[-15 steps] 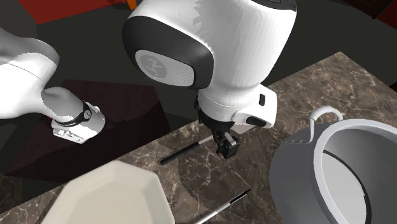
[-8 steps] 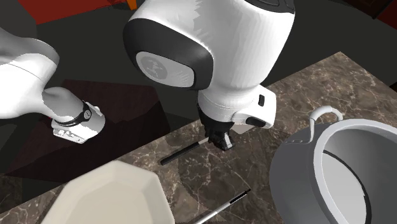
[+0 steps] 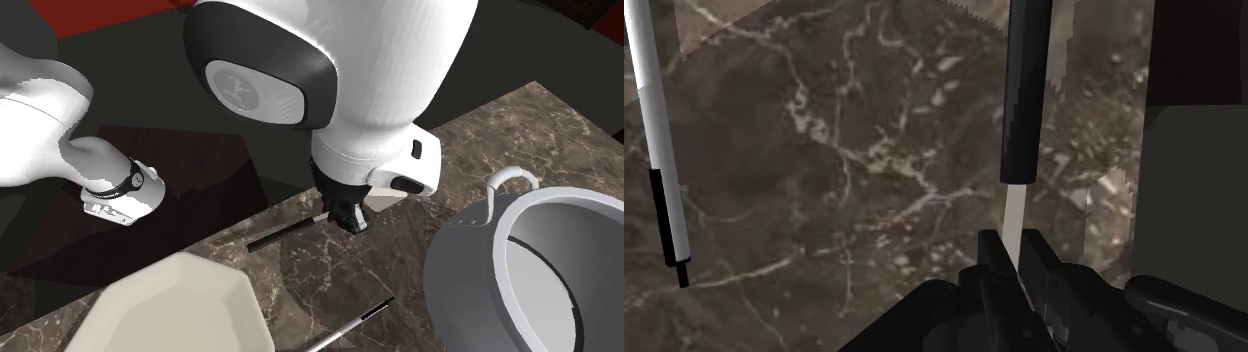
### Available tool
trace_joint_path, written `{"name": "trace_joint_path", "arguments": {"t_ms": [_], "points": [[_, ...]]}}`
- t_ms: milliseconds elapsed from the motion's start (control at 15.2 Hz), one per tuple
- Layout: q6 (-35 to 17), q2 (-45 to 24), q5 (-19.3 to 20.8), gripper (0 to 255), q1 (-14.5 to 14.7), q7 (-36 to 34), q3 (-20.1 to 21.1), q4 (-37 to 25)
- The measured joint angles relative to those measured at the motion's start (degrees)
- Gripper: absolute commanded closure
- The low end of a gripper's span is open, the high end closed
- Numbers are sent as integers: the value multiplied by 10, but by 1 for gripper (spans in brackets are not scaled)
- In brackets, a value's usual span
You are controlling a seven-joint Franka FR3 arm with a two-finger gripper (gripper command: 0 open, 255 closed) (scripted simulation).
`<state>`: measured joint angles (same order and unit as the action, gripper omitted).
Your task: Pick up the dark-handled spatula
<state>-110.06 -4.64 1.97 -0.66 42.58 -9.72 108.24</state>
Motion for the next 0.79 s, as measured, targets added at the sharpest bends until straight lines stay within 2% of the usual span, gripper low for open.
{"name": "trace_joint_path", "arguments": {"t_ms": [792], "points": [[86, 12, 1, 255, 1, 1, 0, -74]]}}
